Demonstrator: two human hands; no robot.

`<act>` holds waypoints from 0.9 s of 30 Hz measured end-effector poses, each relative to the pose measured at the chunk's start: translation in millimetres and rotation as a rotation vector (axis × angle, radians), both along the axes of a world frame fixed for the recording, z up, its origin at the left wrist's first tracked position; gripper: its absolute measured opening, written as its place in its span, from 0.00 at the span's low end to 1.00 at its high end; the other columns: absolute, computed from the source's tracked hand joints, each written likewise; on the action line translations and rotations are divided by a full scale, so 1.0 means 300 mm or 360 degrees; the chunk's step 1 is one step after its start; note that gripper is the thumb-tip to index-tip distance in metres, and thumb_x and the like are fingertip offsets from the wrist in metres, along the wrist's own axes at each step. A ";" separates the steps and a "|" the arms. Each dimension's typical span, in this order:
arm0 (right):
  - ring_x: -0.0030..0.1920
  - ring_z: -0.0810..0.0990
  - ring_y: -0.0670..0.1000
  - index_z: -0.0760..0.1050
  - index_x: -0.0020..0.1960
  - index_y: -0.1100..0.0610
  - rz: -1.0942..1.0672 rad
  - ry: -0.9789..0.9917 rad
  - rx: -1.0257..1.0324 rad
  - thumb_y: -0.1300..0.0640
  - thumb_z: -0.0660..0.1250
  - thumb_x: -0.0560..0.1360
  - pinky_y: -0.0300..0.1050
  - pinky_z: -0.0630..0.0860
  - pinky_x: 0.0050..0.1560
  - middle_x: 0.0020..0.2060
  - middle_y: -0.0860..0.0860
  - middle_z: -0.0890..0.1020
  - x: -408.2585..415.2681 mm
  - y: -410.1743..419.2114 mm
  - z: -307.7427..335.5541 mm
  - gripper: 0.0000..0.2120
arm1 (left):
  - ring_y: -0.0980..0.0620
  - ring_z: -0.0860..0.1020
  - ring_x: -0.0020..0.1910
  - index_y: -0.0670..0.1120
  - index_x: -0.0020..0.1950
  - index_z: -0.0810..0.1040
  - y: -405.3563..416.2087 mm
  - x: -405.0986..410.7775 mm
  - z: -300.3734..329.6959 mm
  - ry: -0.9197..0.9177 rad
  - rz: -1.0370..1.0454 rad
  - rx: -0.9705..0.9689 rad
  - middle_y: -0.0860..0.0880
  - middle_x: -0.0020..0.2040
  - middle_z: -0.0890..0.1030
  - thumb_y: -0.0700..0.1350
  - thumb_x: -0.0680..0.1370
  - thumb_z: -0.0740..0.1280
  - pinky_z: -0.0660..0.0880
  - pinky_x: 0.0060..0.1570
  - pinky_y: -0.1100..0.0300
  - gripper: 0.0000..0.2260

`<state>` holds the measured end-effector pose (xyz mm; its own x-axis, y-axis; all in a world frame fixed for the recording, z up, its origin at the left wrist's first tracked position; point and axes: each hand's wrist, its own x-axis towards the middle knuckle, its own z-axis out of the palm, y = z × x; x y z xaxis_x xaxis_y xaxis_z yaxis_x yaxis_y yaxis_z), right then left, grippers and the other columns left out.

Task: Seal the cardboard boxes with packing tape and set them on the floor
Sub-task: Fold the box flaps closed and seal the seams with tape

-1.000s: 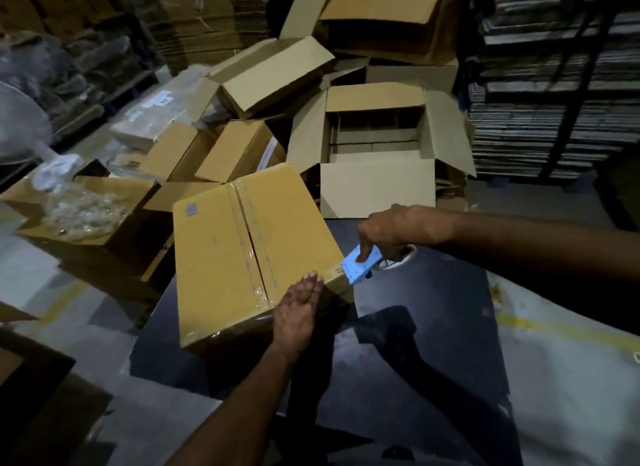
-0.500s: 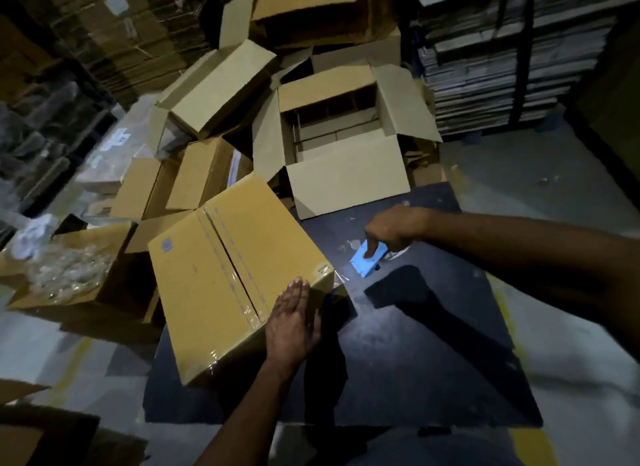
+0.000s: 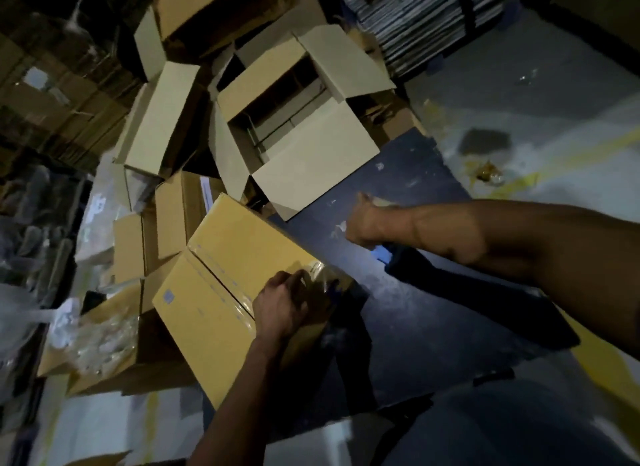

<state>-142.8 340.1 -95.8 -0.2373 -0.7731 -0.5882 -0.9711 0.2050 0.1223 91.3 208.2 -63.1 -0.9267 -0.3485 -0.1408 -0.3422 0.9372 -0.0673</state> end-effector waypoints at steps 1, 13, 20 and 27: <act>0.70 0.71 0.61 0.64 0.78 0.50 -0.0076 -0.0014 0.0049 0.47 0.69 0.80 0.66 0.66 0.67 0.74 0.51 0.70 -0.002 0.033 -0.009 0.29 | 0.43 0.80 0.58 0.55 0.72 0.78 -0.019 -0.013 -0.001 -0.0036 -0.0044 0.0006 0.49 0.63 0.80 0.53 0.69 0.62 0.78 0.42 0.53 0.30; 0.56 0.78 0.56 0.81 0.56 0.43 -0.0448 -0.0441 -0.0178 0.47 0.75 0.61 0.61 0.78 0.55 0.55 0.48 0.81 -0.214 0.188 -0.226 0.23 | 0.51 0.81 0.58 0.55 0.68 0.81 -0.083 -0.127 -0.030 0.0182 -0.0295 0.0310 0.55 0.70 0.76 0.53 0.84 0.62 0.77 0.52 0.60 0.16; 0.75 0.68 0.57 0.62 0.80 0.49 -0.0587 -0.1292 -0.1110 0.65 0.65 0.74 0.52 0.68 0.72 0.77 0.56 0.67 0.023 0.103 -0.209 0.37 | 0.52 0.80 0.59 0.54 0.68 0.82 -0.093 -0.117 -0.064 0.0203 -0.0297 0.0315 0.52 0.71 0.75 0.50 0.82 0.65 0.77 0.53 0.61 0.15; 0.79 0.62 0.55 0.51 0.83 0.50 -0.1173 -0.1726 -0.1329 0.68 0.67 0.71 0.55 0.65 0.76 0.81 0.53 0.61 0.373 0.112 -0.490 0.46 | 0.53 0.78 0.62 0.56 0.69 0.81 -0.107 -0.124 -0.070 0.0196 -0.0245 0.0322 0.55 0.72 0.73 0.54 0.83 0.65 0.75 0.56 0.64 0.15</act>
<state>-30.9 373.9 -242.8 -0.4598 -0.8650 -0.2008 -0.1732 0.3091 -0.9351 54.1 176.2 -84.1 -0.9810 -0.1785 -0.0764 -0.1887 0.9689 0.1599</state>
